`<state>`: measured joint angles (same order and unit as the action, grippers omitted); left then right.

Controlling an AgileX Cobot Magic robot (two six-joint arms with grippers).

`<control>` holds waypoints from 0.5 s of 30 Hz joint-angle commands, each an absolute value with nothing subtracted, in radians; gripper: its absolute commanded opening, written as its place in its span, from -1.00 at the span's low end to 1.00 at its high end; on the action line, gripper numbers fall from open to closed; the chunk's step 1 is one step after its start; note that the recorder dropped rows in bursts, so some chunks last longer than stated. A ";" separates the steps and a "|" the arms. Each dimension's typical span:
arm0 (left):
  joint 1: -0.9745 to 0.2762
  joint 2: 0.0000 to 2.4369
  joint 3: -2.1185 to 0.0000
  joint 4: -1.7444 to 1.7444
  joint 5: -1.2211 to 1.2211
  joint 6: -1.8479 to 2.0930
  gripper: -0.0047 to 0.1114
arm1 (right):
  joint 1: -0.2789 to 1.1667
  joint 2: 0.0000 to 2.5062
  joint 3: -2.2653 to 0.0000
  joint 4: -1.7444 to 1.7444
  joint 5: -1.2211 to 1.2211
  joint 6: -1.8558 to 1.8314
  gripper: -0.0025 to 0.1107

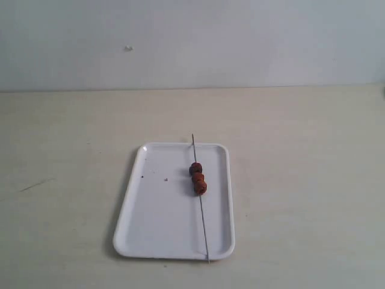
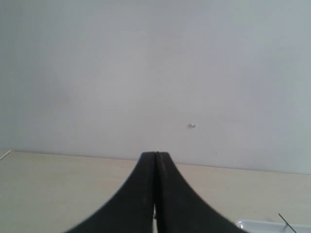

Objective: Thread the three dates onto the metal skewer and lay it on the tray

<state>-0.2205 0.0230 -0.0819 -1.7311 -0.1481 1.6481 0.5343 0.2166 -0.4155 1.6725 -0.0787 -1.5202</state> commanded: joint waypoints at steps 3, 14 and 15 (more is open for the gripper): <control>-0.219 0.018 -0.078 -1.738 -0.157 1.643 -0.92 | 0.535 0.207 -0.394 1.664 -0.084 -1.544 -0.96; -0.219 0.018 -0.078 -1.738 -0.157 1.643 -0.92 | 0.063 0.107 -0.227 1.668 -0.007 -1.540 -0.96; -0.219 0.018 -0.078 -1.738 -0.157 1.643 -0.92 | 0.033 0.099 -0.222 1.668 -0.010 -1.540 -0.96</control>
